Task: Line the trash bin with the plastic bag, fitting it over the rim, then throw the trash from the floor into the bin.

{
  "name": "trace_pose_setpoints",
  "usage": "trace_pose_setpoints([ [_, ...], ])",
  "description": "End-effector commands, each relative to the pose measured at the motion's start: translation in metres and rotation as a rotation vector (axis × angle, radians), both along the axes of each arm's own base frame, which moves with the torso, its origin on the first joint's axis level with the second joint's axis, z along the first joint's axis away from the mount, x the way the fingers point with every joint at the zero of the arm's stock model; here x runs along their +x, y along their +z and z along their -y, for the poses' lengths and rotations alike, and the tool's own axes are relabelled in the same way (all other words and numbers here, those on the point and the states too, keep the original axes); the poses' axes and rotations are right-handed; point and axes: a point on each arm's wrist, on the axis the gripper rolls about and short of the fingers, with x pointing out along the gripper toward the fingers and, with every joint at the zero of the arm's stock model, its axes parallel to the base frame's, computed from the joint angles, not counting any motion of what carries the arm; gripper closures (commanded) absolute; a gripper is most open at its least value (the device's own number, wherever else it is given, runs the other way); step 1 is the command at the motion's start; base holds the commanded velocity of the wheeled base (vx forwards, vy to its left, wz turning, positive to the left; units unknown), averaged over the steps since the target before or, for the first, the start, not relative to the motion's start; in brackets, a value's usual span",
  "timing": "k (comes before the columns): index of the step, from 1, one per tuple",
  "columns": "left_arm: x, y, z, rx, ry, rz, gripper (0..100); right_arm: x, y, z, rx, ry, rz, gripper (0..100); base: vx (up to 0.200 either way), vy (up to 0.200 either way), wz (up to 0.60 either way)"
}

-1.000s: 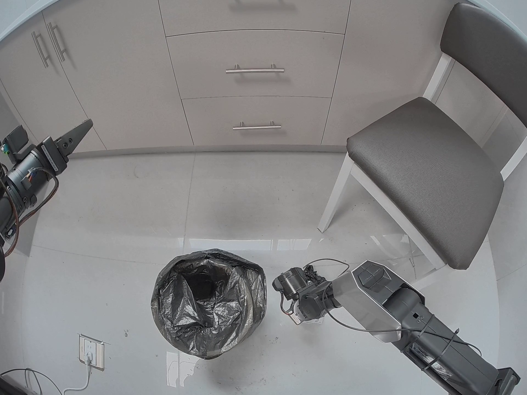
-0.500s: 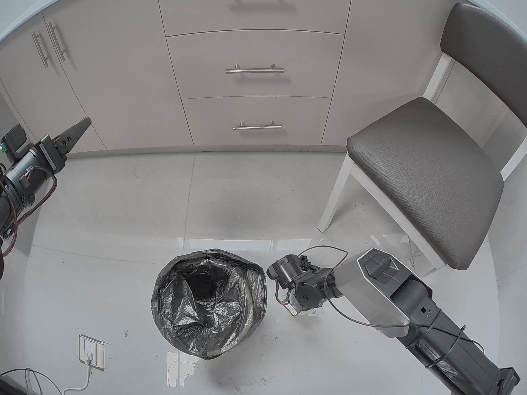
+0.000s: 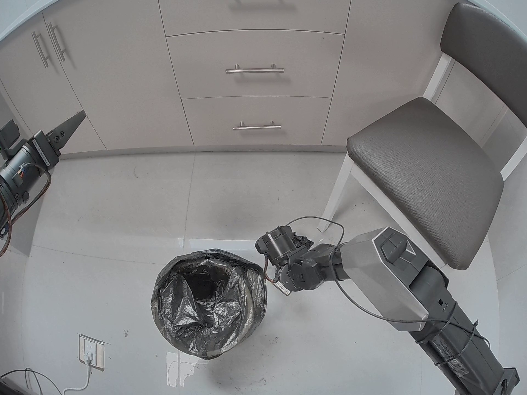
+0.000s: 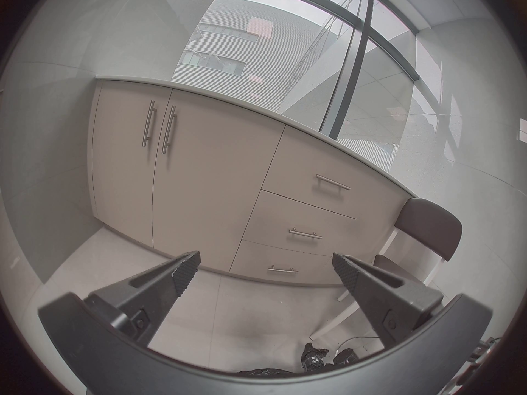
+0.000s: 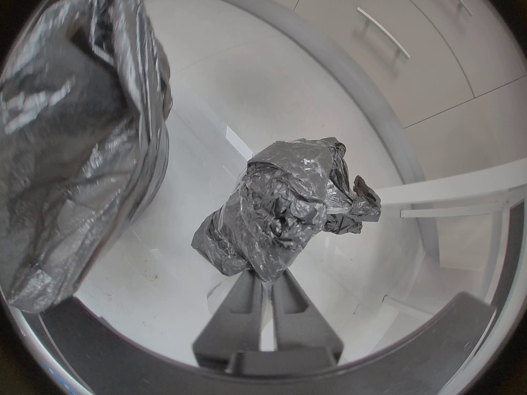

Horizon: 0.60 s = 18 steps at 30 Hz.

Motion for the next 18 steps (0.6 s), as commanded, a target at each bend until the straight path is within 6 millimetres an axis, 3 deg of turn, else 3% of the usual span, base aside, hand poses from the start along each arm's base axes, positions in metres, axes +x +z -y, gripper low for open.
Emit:
trace_pose_setpoints([
  [1, -0.002, 0.002, 0.000, 0.001, 0.000, 0.007, 0, -0.005, 0.035, -0.010, 0.028, 0.032, 0.050, 100, 0.000, 0.000, 0.00],
  [11, -0.002, -0.001, 0.002, 0.001, -0.008, -0.001, 0, -0.026, 0.102, -0.021, 0.042, 0.085, 0.079, 100, 0.000, 0.000, 0.00],
  [18, -0.003, -0.002, 0.003, 0.001, -0.012, -0.006, 0, -0.037, 0.134, -0.023, 0.067, 0.102, 0.109, 100, 0.000, 0.000, 0.00],
])
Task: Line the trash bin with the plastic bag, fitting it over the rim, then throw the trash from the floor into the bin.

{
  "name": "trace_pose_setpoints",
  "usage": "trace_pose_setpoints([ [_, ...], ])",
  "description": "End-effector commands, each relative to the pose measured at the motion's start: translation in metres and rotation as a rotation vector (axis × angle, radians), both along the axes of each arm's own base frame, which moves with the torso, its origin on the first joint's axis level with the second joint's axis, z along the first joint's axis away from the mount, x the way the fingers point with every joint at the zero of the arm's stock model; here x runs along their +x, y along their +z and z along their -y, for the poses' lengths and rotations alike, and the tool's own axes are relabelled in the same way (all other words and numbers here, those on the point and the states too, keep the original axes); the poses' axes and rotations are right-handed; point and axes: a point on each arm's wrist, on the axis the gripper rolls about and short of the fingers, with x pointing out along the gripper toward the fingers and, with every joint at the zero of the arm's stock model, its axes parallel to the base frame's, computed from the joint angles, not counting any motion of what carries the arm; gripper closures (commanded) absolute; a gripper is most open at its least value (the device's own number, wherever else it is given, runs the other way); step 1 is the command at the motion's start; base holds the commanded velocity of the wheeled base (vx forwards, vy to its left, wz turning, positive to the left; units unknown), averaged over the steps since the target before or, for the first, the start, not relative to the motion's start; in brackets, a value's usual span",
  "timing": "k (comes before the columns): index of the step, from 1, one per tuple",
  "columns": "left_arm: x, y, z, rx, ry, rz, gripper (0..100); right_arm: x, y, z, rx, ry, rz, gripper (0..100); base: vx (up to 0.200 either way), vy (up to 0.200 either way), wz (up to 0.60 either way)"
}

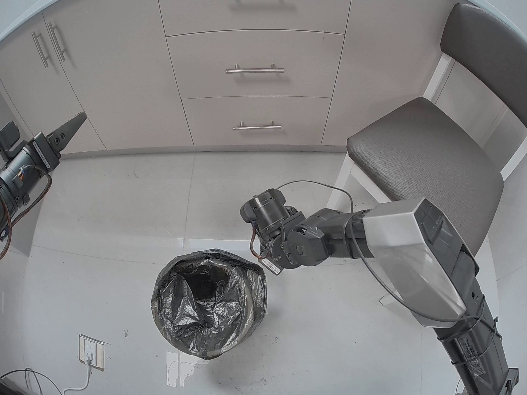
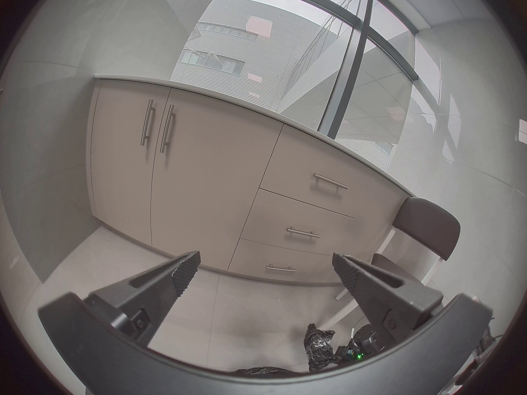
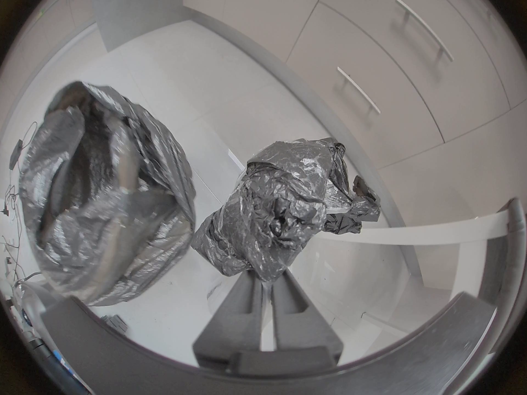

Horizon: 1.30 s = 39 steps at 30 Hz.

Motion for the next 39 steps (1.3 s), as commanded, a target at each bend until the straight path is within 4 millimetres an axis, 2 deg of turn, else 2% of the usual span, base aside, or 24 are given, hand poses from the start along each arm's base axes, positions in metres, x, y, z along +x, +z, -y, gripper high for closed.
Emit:
trace_pose_setpoints([
  [1, 0.000, 0.000, 0.000, 0.000, -0.002, -0.001, 0, -0.009, 0.037, 0.000, 0.037, 0.012, 0.041, 100, 0.000, 0.000, 0.00],
  [5, 0.000, -0.001, 0.001, 0.000, -0.004, -0.004, 0, -0.020, 0.055, -0.005, 0.058, 0.033, 0.058, 100, 0.000, 0.000, 0.00],
  [9, 0.000, -0.002, 0.001, 0.000, -0.005, -0.006, 0, -0.026, 0.062, -0.008, 0.063, 0.045, 0.062, 100, 0.000, 0.000, 0.00],
  [10, 0.000, -0.002, 0.001, 0.000, -0.005, -0.007, 0, -0.033, 0.064, -0.011, 0.053, 0.058, 0.050, 100, 0.000, 0.000, 0.00],
  [19, 0.002, -0.003, 0.001, -0.001, -0.005, -0.012, 0, -0.073, 0.062, -0.042, 0.009, 0.162, 0.004, 100, 0.000, 0.000, 0.00],
  [29, 0.003, -0.004, 0.001, -0.001, -0.007, -0.018, 0, -0.098, 0.056, -0.062, 0.005, 0.217, -0.015, 100, 0.000, 0.000, 0.00],
  [32, 0.004, -0.007, 0.002, -0.002, -0.010, -0.029, 0, -0.113, 0.054, -0.070, 0.007, 0.232, -0.037, 100, 0.000, 0.000, 0.00],
  [39, 0.003, -0.008, 0.004, -0.002, -0.022, -0.032, 0, -0.124, 0.047, -0.078, 0.015, 0.238, -0.053, 100, 0.000, 0.000, 0.00],
])
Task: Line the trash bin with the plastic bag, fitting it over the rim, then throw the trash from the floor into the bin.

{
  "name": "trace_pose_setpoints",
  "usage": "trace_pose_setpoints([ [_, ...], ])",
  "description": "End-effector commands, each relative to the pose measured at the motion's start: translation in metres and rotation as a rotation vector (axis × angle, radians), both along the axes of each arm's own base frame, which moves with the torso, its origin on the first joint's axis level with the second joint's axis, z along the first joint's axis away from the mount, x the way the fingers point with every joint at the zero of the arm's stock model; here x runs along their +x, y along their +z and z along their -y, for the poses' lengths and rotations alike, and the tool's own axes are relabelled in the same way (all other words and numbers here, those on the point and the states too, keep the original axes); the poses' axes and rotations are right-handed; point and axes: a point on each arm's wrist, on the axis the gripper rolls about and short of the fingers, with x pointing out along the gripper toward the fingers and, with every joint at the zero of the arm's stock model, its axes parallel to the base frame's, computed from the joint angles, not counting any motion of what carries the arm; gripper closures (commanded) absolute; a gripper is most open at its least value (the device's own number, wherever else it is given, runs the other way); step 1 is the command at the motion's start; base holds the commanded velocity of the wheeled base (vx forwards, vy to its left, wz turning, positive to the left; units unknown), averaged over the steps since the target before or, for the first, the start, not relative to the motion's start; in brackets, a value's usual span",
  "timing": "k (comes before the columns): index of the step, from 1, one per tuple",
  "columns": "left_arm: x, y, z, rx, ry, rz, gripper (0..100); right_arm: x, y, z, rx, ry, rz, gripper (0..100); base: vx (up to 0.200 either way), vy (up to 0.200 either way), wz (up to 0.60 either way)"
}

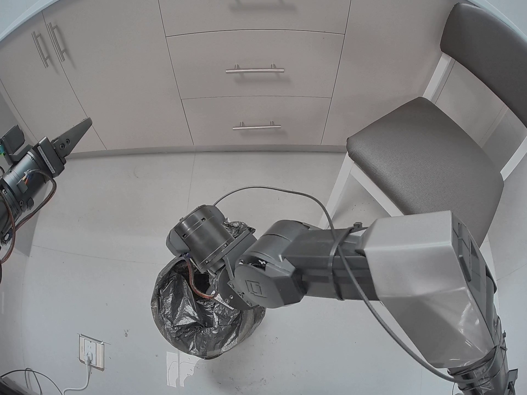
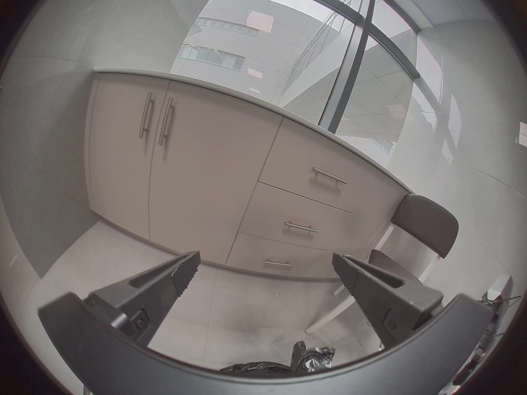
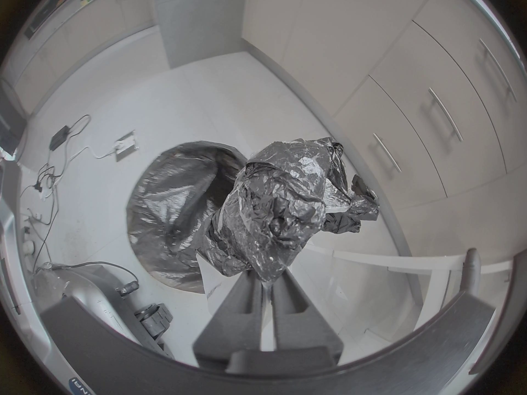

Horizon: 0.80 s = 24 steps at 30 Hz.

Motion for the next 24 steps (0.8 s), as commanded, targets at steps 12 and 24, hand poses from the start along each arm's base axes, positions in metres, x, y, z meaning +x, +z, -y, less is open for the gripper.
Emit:
trace_pose_setpoints([
  [12, -0.002, 0.001, 0.000, 0.000, -0.001, 0.004, 0, -0.023, -0.019, -0.019, -0.022, 0.053, -0.022, 100, 0.000, 0.000, 0.00],
  [24, -0.002, 0.001, 0.000, 0.000, -0.001, 0.006, 0, -0.039, -0.030, -0.030, -0.010, 0.062, -0.040, 100, 0.000, 0.000, 0.00],
])
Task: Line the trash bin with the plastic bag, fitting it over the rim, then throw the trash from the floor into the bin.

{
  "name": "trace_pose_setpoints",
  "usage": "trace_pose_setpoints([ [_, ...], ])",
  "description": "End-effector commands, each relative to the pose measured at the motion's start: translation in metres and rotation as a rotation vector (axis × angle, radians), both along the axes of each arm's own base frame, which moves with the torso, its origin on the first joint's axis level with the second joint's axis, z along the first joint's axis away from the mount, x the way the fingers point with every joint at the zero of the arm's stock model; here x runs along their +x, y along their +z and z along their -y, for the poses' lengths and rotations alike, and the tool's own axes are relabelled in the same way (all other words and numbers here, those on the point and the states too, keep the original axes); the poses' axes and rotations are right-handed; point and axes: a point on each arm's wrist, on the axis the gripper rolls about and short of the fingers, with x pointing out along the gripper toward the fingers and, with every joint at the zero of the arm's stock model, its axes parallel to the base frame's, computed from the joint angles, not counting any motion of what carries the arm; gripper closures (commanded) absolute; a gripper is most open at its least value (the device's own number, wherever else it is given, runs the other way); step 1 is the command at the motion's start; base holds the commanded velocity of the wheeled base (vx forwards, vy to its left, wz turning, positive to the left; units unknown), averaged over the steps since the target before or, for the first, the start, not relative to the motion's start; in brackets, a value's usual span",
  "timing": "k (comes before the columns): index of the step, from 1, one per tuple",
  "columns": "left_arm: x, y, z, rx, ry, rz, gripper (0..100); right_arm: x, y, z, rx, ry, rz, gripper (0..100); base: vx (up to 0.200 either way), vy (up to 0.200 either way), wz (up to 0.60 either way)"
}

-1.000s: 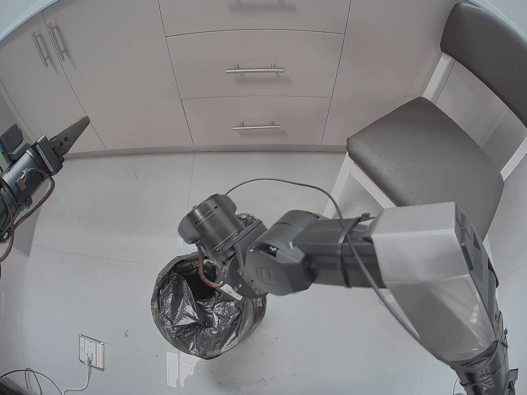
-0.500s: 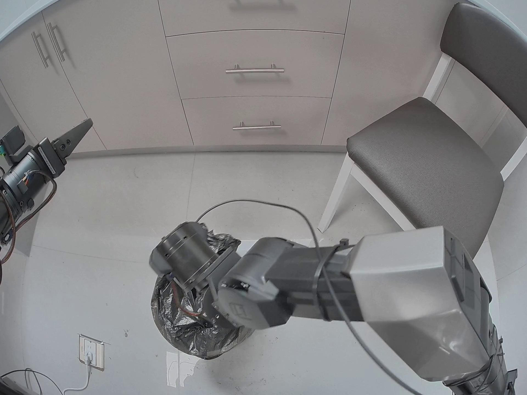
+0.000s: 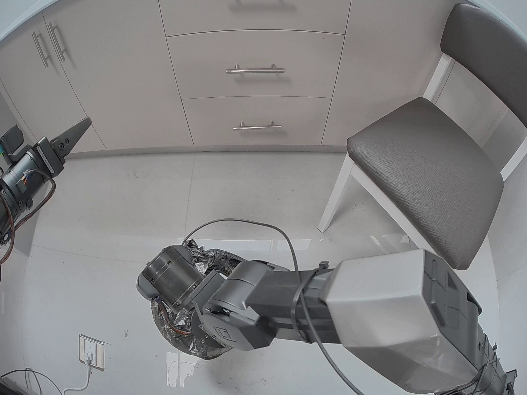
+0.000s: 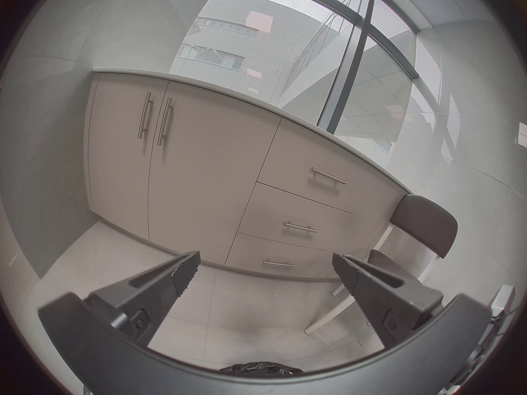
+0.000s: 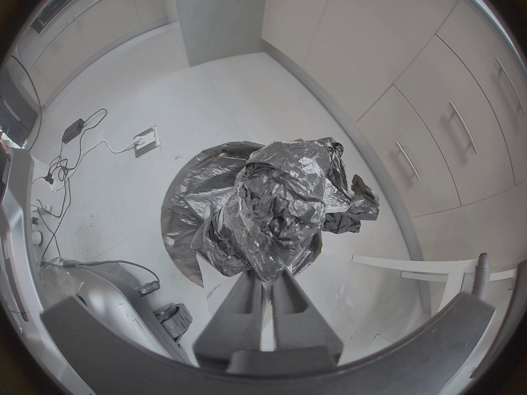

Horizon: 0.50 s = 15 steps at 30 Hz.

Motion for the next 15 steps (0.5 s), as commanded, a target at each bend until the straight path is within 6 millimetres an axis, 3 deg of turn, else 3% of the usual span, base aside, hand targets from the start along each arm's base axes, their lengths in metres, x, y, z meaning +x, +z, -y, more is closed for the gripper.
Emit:
trace_pose_setpoints([
  [1, -0.0003, 0.0005, -0.0001, 0.000, 0.000, 0.003, 0, -0.0031, -0.0044, -0.0026, -0.005, 0.005, -0.004, 100, 0.000, 0.000, 0.00],
  [15, -0.0003, -0.0001, 0.0003, -0.001, -0.001, 0.000, 0, -0.0099, -0.0014, -0.0095, 0.055, 0.008, 0.001, 100, 0.000, 0.000, 0.00],
])
